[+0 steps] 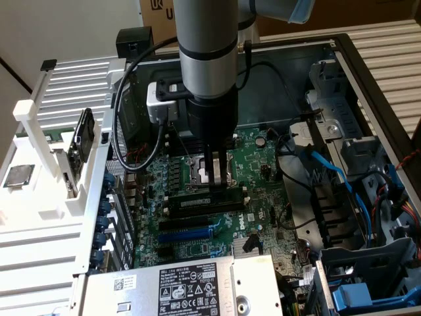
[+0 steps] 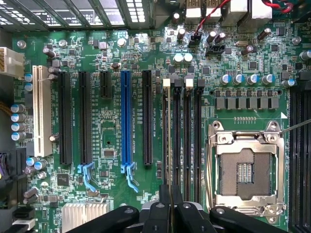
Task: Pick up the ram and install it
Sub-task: 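Insert the ram into the slot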
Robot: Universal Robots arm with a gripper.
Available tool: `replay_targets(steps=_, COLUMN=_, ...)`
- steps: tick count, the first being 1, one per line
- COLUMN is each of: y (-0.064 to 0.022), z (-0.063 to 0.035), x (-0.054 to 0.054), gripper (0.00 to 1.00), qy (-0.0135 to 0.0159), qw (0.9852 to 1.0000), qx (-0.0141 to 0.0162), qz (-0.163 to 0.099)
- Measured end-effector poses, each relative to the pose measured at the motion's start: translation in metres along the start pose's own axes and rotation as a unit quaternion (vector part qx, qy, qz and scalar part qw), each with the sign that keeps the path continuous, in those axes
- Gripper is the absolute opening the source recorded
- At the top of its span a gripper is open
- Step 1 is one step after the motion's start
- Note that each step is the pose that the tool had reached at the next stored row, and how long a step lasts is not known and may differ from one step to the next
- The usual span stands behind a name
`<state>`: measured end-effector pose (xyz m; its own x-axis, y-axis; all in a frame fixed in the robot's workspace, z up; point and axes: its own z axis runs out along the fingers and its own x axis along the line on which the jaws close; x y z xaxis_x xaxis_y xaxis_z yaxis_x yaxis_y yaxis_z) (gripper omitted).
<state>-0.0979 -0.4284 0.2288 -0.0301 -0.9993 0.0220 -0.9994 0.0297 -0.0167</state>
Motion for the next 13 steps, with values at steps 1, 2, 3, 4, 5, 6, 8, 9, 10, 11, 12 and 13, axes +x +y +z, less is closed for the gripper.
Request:
replay_targets(steps=1, y=0.0, z=0.0002, x=0.0, gripper=0.12, qy=0.0, qw=1.0, qx=0.0, qz=0.0)
replay_targets(steps=2, y=0.0, z=0.0004, x=0.0, gripper=0.12, qy=0.0, qw=1.0, qx=0.0, qz=0.0)
replay_targets(steps=3, y=0.0, z=0.0006, x=0.0, gripper=0.12, qy=0.0, qw=1.0, qx=0.0, qz=0.0)
replay_targets(steps=4, y=0.0, z=0.0009, x=0.0, gripper=0.12, qy=0.0, qw=1.0, qx=0.0, qz=0.0)
replay_targets(steps=5, y=0.0, z=0.0011, x=0.0, gripper=0.12, qy=0.0, qw=1.0, qx=0.0, qz=0.0)
replay_targets(steps=6, y=0.0, z=0.0013, x=0.0, gripper=0.12, qy=0.0, qw=1.0, qx=0.0, qz=0.0)
replay_targets(steps=8, y=0.0, z=0.0017, x=0.0, gripper=0.12, qy=0.0, qw=1.0, qx=0.0, qz=0.0)
replay_targets(steps=9, y=0.0, z=0.002, x=0.0, gripper=0.12, qy=0.0, qw=1.0, qx=0.0, qz=0.0)
replay_targets(steps=10, y=0.0, z=0.0022, x=0.0, gripper=0.12, qy=0.0, qw=1.0, qx=0.0, qz=0.0)
replay_targets(steps=11, y=0.0, z=0.0025, x=-0.0001, gripper=0.12, qy=0.0, qw=1.0, qx=0.0, qz=0.0)
replay_targets(steps=12, y=0.0, z=0.0029, x=-0.0001, gripper=0.12, qy=-0.0001, qw=1.0, qx=0.0001, qz=0.0)
replay_targets(steps=13, y=0.0, z=0.0032, x=-0.0001, gripper=0.12, qy=-0.0001, qw=1.0, qx=0.0001, qz=0.0)
